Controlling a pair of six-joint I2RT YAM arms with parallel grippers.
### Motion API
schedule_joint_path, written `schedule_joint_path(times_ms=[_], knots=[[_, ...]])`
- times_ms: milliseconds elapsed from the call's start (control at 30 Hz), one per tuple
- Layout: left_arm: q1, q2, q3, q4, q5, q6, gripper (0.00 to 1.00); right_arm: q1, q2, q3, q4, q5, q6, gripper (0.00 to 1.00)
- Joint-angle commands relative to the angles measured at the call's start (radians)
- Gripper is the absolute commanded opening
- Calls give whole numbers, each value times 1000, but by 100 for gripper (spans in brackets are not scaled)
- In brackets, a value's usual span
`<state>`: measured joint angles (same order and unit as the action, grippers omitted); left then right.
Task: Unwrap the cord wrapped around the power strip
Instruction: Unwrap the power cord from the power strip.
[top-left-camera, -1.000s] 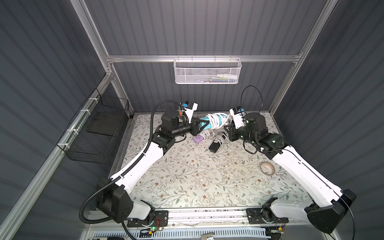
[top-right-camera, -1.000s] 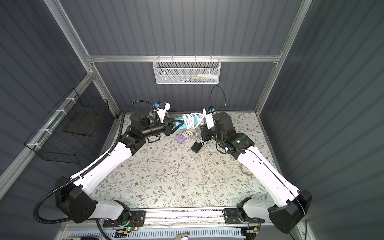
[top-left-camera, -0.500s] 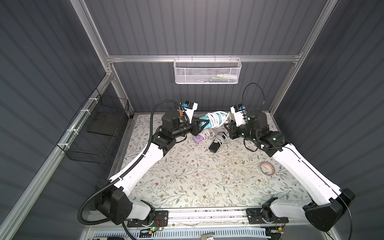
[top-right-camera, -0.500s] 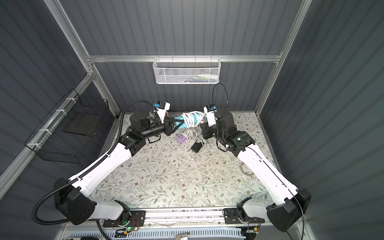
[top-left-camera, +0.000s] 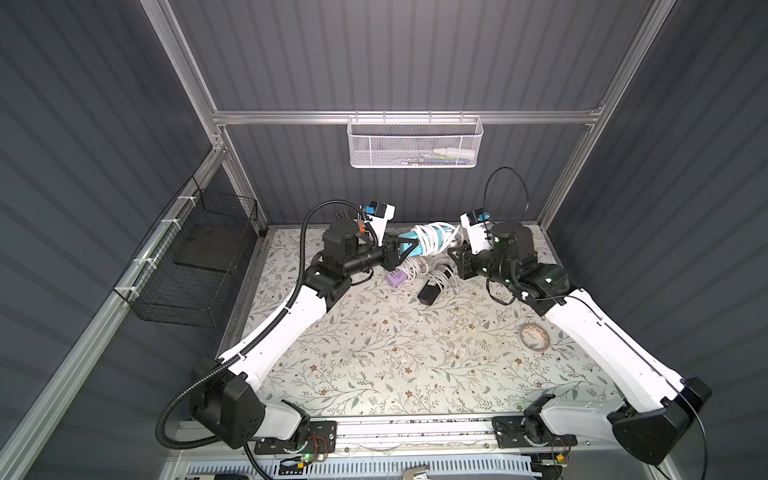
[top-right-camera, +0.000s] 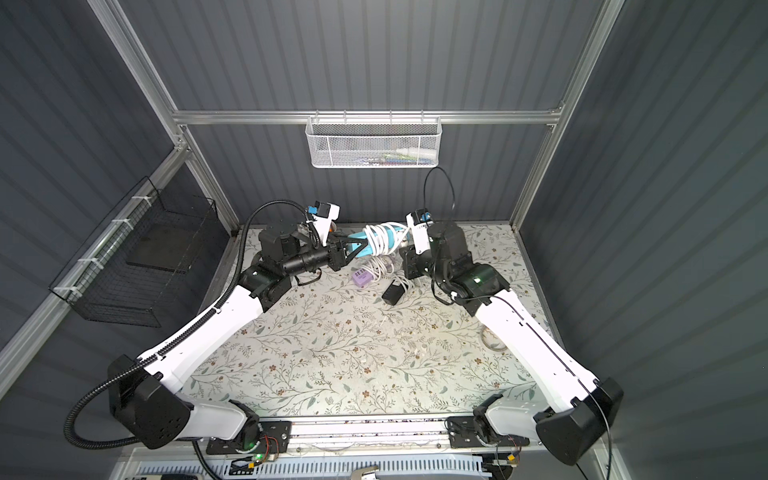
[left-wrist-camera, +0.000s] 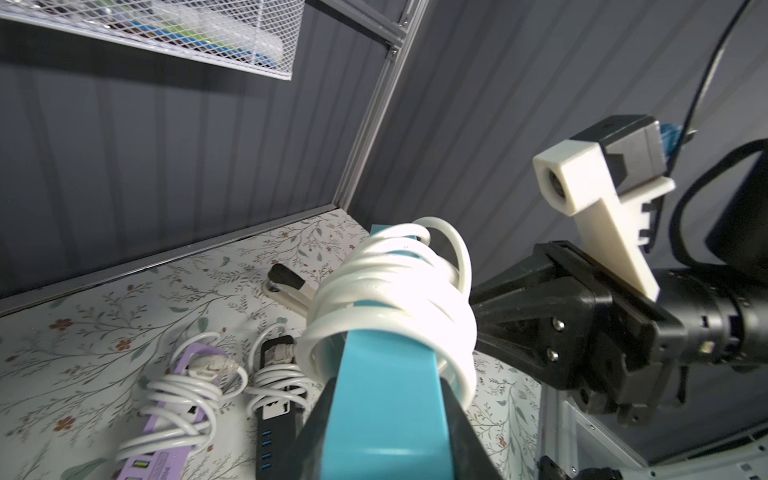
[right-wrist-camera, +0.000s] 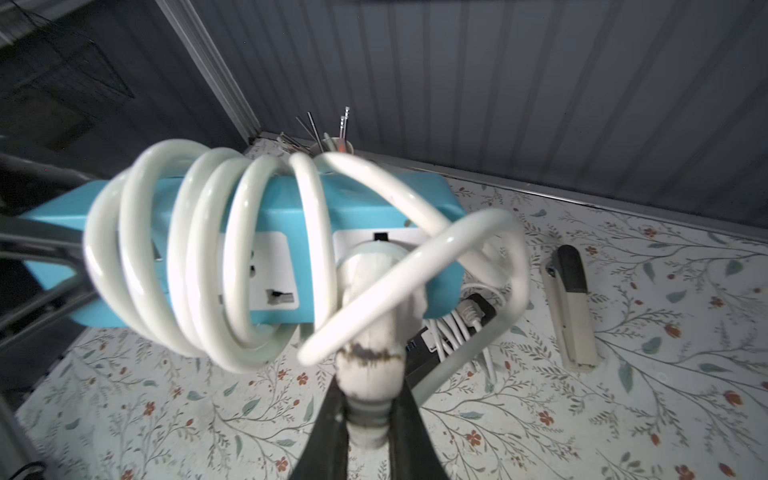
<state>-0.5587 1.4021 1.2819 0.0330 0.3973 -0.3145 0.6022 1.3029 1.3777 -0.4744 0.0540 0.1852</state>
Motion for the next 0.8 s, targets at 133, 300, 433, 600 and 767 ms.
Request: schedule_joint_path(times_ms=[133,300,433,600,767], knots=[[25,30,2,-43,-339,73,0,98,-34,72,23,-59,-35,0],[82,18,-17,-23,-267,26,0,-51,-102,20,0,-152,-16,0],[88,20,-18,-12,-240,18,0,-125,-128,-20,-8,-175,-36,0],[92,14,-20,-8,-233,16,0,-140,-134,-30,-4,-196,-28,0],[94,13,-21,7,-207,12,0,-128,-140,-37,11,-201,-11,0]])
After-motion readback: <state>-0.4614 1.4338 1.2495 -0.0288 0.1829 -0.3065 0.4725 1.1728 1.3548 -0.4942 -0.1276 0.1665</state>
